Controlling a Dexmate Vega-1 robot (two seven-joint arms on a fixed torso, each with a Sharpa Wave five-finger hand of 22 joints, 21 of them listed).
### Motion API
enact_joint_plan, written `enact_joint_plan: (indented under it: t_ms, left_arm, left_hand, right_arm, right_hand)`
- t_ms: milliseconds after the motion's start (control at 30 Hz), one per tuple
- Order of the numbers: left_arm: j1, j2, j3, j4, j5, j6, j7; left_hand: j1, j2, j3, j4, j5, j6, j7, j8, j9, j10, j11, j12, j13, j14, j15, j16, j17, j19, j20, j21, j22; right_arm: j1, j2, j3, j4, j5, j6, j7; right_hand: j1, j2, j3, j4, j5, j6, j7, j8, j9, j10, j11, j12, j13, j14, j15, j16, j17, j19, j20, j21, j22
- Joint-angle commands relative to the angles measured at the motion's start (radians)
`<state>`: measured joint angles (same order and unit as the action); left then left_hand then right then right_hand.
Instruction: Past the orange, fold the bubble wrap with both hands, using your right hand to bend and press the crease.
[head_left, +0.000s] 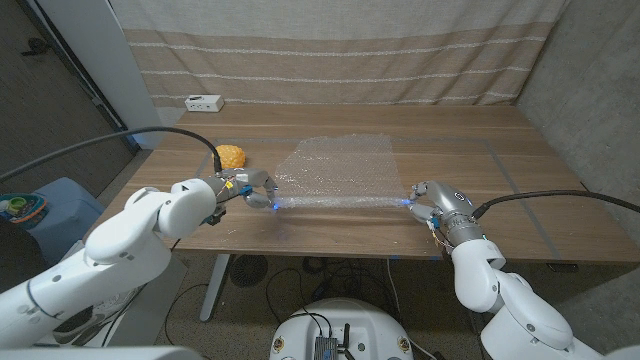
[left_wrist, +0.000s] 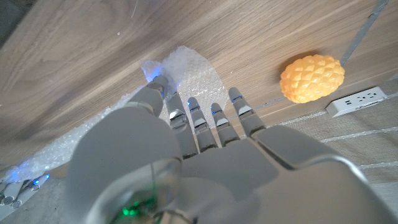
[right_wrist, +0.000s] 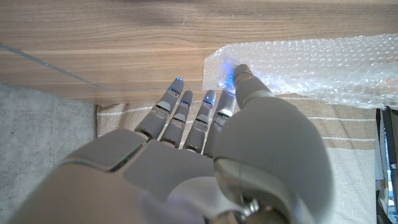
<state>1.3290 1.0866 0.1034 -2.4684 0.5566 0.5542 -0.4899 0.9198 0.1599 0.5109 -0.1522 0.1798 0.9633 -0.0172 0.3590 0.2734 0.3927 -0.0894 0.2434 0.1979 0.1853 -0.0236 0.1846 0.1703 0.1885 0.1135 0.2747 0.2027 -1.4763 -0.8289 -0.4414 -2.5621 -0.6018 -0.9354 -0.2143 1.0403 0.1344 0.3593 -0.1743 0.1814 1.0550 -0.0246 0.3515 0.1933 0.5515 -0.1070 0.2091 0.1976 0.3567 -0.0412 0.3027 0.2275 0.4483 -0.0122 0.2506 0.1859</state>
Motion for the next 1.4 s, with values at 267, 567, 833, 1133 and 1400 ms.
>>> enact_joint_plan:
  t_ms: [267,567,833,1133,1400]
  left_arm:
    - [-0.095,0.155,-0.150,0.015,-0.432,-0.075,-0.040]
    - [-0.192,0.214,-0.104,0.075,-0.587,-0.131,-0.050]
    - [-0.294,0.242,-0.032,0.130,-0.690,-0.194,-0.040]
    - [-0.432,0.241,0.092,0.176,-0.722,-0.226,-0.033]
    - [-0.555,0.183,0.190,0.255,-0.796,-0.258,-0.102]
  left_hand:
    - [0.059,0.020,0.015,-0.018,0.009,0.056,0.096,0.091,0.104,0.028,0.018,-0.001,0.004,-0.009,0.017,-0.002,0.000,-0.011,0.004,-0.001,0.002]
    - [0.077,0.015,0.022,-0.024,0.025,0.070,0.127,0.105,0.130,0.046,0.029,-0.001,0.003,-0.009,0.018,-0.001,-0.001,-0.014,0.006,-0.001,0.002]
    - [0.087,0.011,0.026,-0.026,0.035,0.076,0.137,0.111,0.145,0.057,0.032,-0.001,0.003,-0.008,0.021,-0.001,-0.001,-0.014,0.010,0.000,0.002]
    - [0.092,0.008,0.027,-0.026,0.042,0.074,0.141,0.113,0.158,0.059,0.034,-0.003,0.002,-0.004,0.022,0.000,-0.001,-0.013,0.013,0.001,0.002]
    - [0.097,0.007,0.027,-0.025,0.047,0.069,0.144,0.112,0.169,0.065,0.038,-0.003,0.002,0.000,0.023,0.001,-0.001,-0.011,0.015,0.002,0.002]
  right_arm:
    - [-0.031,-0.092,0.199,-0.106,0.332,0.010,0.022]
    - [-0.050,-0.123,0.276,-0.133,0.437,0.044,-0.007]
    - [-0.039,-0.156,0.308,-0.149,0.492,0.040,-0.026]
    - [0.059,-0.197,0.276,-0.088,0.549,0.099,-0.018]
    - [0.124,-0.215,0.267,-0.011,0.612,0.182,-0.004]
  right_hand:
    - [0.033,-0.006,-0.001,-0.003,0.007,0.028,0.032,0.005,0.003,-0.007,0.014,-0.001,0.004,-0.018,-0.115,-0.009,-0.001,-0.009,0.013,-0.003,0.003]
    - [0.055,-0.019,0.017,-0.009,0.006,0.058,0.070,0.011,0.003,0.002,0.029,0.001,0.004,-0.013,-0.111,-0.022,-0.013,-0.009,0.019,-0.004,0.002]
    - [0.060,-0.024,0.023,-0.007,0.007,0.067,0.074,0.013,0.002,0.003,0.032,0.000,0.004,-0.015,-0.110,-0.028,-0.015,-0.012,0.021,-0.006,0.002]
    - [0.061,-0.026,0.027,-0.005,0.007,0.067,0.075,0.012,0.002,-0.001,0.034,-0.002,0.004,-0.016,-0.109,-0.032,-0.017,-0.014,0.022,-0.007,0.002]
    - [0.063,-0.027,0.032,-0.004,0.008,0.068,0.085,0.010,0.002,-0.002,0.036,-0.002,0.004,-0.016,-0.107,-0.036,-0.018,-0.015,0.022,-0.008,0.002]
